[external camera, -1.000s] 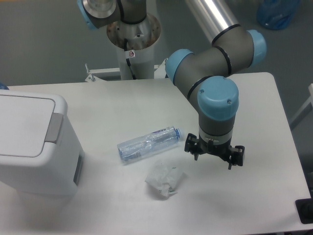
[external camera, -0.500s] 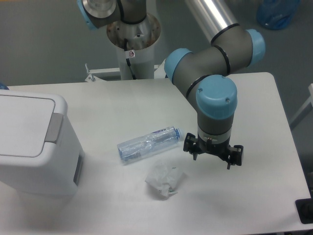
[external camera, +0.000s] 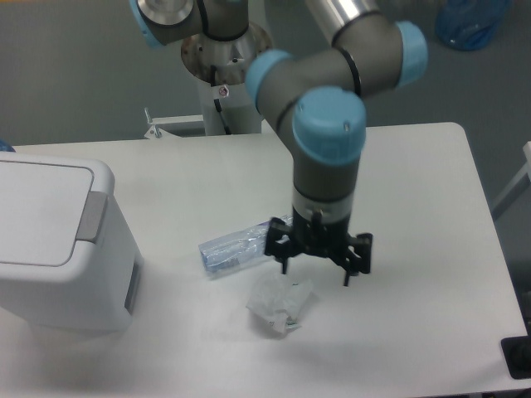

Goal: Open the trash can
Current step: 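Move the gripper over to the lid edge of the white trash bin, then push the gripper against the bin lid to swing it open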

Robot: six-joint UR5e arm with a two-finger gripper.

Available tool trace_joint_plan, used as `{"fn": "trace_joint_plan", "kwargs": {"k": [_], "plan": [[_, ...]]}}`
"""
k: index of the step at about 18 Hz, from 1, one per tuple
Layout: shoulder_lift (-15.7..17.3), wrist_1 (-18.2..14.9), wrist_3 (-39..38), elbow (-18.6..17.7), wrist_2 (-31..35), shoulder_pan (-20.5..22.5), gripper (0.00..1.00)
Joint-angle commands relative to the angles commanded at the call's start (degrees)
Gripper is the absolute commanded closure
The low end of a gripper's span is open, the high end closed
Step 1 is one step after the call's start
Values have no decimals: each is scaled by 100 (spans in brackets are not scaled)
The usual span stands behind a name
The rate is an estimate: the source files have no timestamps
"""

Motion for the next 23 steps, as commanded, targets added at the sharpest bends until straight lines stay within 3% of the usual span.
{"fn": "trace_joint_plan", "kwargs": {"k": [3, 9, 13, 23], "plan": [[229, 0, -432, -27, -336, -263, 0], [528, 184, -1276, -351, -328, -985, 0], [704, 439, -1461, -624, -336, -1169, 0], [757, 501, -1479, -906, -310, -1275, 0]]}}
